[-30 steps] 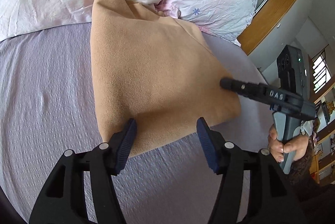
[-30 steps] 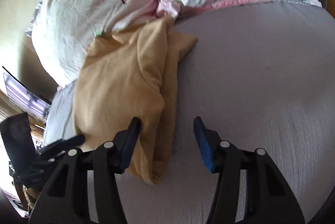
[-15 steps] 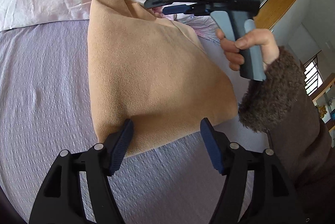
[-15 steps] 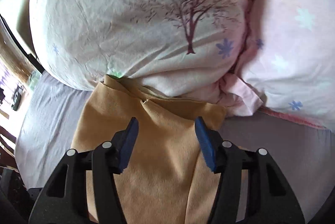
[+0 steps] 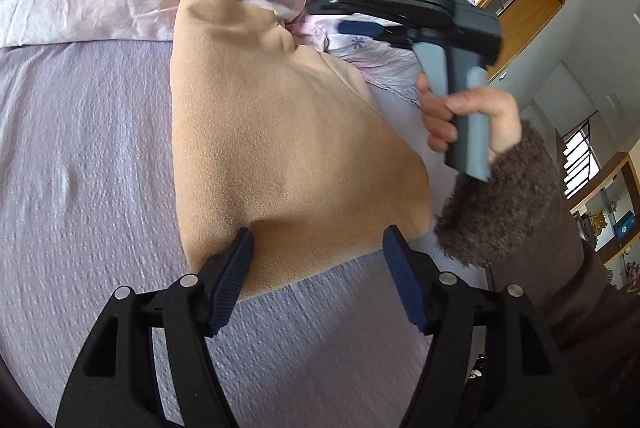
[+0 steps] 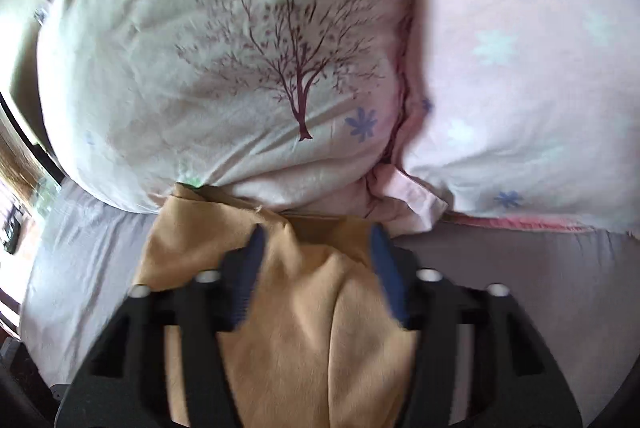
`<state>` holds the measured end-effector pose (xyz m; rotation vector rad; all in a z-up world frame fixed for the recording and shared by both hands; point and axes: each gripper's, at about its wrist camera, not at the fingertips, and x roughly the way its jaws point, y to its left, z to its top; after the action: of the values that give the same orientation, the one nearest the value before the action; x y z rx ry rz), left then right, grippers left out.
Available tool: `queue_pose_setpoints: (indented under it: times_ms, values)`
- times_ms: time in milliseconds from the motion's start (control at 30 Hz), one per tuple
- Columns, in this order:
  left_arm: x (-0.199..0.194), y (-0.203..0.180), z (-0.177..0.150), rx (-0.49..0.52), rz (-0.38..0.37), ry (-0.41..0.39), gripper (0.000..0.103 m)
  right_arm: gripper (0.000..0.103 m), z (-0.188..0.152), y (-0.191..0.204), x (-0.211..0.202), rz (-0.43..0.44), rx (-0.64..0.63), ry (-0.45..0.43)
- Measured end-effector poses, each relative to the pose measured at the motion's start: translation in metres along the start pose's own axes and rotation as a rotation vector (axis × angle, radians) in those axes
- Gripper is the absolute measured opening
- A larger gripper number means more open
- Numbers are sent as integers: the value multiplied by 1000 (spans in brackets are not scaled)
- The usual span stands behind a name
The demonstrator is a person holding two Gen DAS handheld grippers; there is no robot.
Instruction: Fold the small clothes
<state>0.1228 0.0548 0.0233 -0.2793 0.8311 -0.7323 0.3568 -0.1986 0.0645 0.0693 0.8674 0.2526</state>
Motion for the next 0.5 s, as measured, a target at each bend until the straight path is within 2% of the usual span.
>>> queue_pose_setpoints:
  times_ms: [33, 100, 133, 200, 267, 367, 400, 500]
  values:
    - [-7, -3, -2, 9, 27, -7, 69, 77, -16, -3, -27, 45, 20, -42]
    - [-20, -9, -9, 22, 92, -16, 85, 79, -51, -4, -69, 147, 39, -66]
    - [-27, -11, -14, 25, 136, -19, 97, 81, -74, -6, -90, 186, 55, -77]
    - [-40, -19, -27, 37, 212, -23, 98, 96, -121, 2, -119, 205, 90, -93]
    - [-47, -27, -40, 56, 310, -16, 102, 99, -160, -4, -135, 169, 132, -94]
    - [-44, -34, -54, 72, 491, 10, 102, 101, -200, -5, -133, 0, 144, -63]
    - [-39, -32, -57, 71, 520, 25, 102, 101, -211, -2, -130, -30, 142, -46]
    - [-25, -22, -60, 55, 545, 64, 102, 101, -240, 5, -113, -43, 133, 13]
